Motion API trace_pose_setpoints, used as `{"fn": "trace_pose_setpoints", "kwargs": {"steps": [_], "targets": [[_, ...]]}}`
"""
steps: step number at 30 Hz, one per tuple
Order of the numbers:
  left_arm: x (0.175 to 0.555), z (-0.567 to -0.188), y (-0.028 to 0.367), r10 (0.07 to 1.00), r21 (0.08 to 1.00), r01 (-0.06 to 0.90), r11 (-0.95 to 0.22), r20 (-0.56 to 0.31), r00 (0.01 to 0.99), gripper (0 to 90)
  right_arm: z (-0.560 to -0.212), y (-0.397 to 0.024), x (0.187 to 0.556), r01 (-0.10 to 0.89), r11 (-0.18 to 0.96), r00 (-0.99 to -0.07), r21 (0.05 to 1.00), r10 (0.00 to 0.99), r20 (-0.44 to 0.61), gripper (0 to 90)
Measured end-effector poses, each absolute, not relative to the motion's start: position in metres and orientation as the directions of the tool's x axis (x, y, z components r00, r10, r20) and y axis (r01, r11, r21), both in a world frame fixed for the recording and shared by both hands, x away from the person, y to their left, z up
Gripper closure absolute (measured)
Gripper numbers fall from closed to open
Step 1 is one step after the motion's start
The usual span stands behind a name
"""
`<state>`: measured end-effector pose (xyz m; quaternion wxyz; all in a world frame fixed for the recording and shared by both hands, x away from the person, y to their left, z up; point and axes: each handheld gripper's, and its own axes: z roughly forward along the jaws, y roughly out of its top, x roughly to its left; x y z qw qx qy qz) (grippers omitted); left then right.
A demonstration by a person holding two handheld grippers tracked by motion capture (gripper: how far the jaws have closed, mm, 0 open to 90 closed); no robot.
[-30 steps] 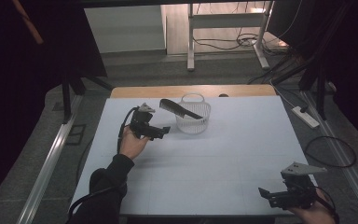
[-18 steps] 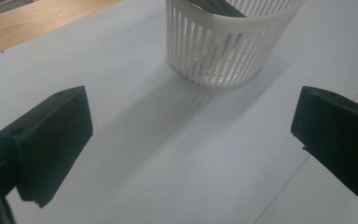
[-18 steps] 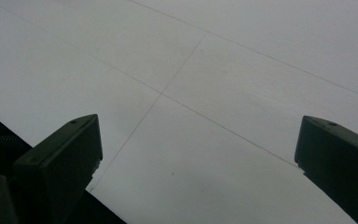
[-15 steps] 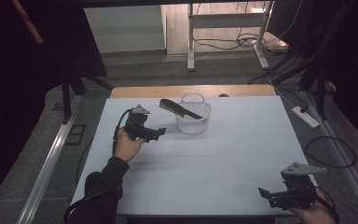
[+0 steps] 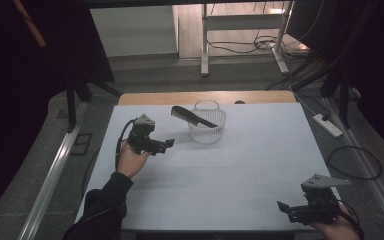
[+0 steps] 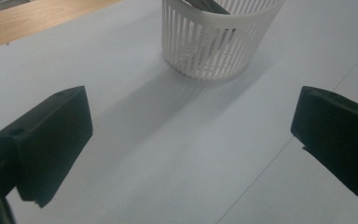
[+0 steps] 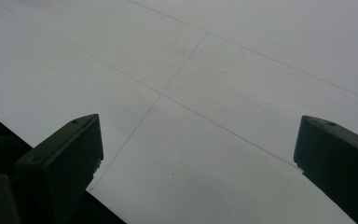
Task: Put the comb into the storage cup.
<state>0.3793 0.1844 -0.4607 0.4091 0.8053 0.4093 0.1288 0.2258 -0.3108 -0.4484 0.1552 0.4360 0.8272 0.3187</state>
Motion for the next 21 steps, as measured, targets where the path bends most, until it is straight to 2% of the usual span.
{"fn": "trace_pose_setpoints", "kwargs": {"steps": [21], "targets": [[0.354, -0.455, 0.197, 0.761, 0.769, 0.555, -0.318, -0.141, 0.633, 0.0, -0.447, -0.309, 0.224, 0.604, 0.432, -0.584, 0.670, 0.812, 0.004, 4.1]]}}
